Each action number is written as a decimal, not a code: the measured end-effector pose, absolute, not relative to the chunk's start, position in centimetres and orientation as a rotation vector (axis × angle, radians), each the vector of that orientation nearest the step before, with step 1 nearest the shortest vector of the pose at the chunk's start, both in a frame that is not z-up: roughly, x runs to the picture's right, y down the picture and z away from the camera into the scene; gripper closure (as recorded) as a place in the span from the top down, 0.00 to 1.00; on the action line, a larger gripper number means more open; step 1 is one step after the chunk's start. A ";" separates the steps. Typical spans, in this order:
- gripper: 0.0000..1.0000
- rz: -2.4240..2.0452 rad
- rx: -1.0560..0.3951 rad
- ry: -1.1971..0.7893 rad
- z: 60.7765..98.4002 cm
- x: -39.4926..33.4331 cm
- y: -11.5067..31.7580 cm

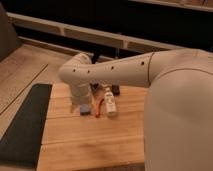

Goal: Place the eraser on the white sponge

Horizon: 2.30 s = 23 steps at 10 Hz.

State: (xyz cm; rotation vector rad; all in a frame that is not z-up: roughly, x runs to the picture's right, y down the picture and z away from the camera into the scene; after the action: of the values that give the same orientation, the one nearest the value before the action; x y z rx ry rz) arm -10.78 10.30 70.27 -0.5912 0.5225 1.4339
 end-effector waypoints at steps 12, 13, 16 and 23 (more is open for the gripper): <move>0.65 1.434 -0.591 0.523 70.3 -10.8 10.3; 0.65 1.434 -0.591 0.523 70.3 -10.8 10.3; 0.65 1.434 -0.591 0.523 70.3 -10.8 10.3; 0.65 1.465 -0.502 0.531 72.3 -6.2 7.0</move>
State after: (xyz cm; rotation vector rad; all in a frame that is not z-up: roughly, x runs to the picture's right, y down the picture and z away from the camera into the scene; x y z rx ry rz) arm -6.24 6.99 72.31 -0.5018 0.5312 1.4654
